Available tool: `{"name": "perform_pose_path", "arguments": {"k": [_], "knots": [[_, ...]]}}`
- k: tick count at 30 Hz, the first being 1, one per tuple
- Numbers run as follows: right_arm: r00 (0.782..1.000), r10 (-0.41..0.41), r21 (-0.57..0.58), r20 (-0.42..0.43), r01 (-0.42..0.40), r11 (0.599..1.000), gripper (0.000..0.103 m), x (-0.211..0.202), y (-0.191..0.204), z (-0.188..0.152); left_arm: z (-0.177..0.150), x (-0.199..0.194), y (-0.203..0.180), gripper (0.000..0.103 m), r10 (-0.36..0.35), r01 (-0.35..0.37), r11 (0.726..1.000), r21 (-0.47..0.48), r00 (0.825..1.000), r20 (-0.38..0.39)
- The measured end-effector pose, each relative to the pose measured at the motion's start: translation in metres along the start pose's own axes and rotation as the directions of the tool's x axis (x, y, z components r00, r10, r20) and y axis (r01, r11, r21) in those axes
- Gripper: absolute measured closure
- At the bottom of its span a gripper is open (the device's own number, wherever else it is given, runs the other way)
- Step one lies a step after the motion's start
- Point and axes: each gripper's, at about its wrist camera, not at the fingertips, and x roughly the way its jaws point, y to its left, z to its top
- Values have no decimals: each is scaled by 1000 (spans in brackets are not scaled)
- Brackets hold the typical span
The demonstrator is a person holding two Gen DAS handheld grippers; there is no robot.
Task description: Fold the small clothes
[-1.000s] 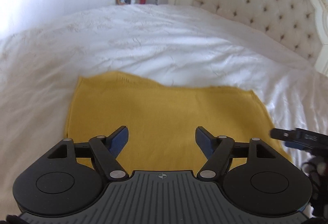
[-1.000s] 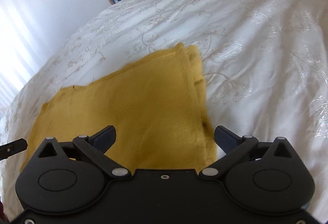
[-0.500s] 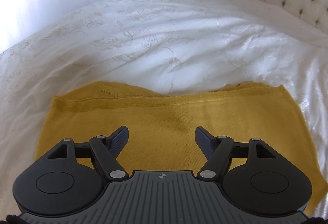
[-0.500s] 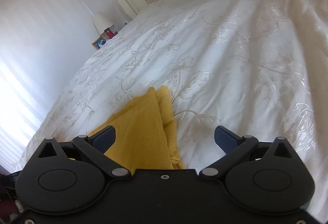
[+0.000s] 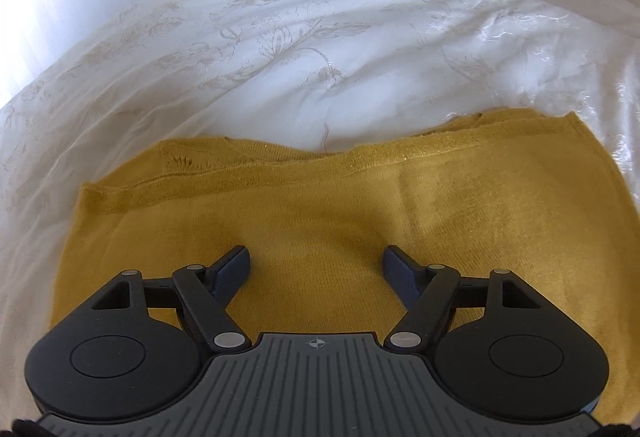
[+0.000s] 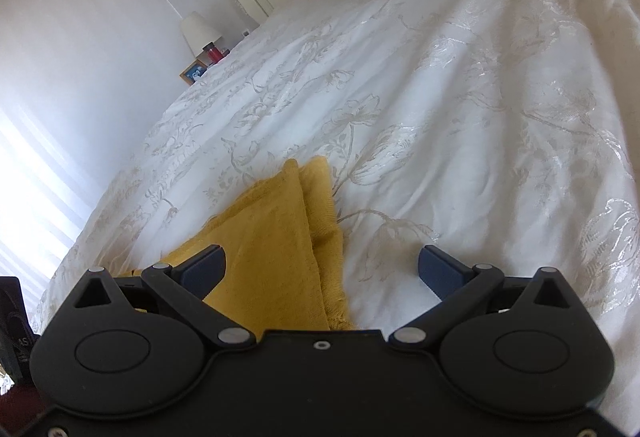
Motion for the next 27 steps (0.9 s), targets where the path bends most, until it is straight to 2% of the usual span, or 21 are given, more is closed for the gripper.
{"name": "perform_pose_path", "arguments": {"k": [11, 16, 23, 27], "knots": [[1000, 5, 19, 12, -6, 1000, 0, -7, -1, 3, -49, -40, -6, 31, -48, 47, 999, -26, 997, -67], [999, 29, 39, 12, -30, 999, 0, -9, -3, 3, -67, -51, -6, 31, -59, 57, 998, -37, 996, -68], [994, 89, 84, -55, -84, 993, 0, 0, -8, 1, -80, -62, 4, 31, -98, 92, 993, -78, 992, -79], [982, 156, 128, -110, -141, 982, 0, 12, -10, -4, -89, -67, 6, 31, -104, 99, 992, -74, 992, -75]]}}
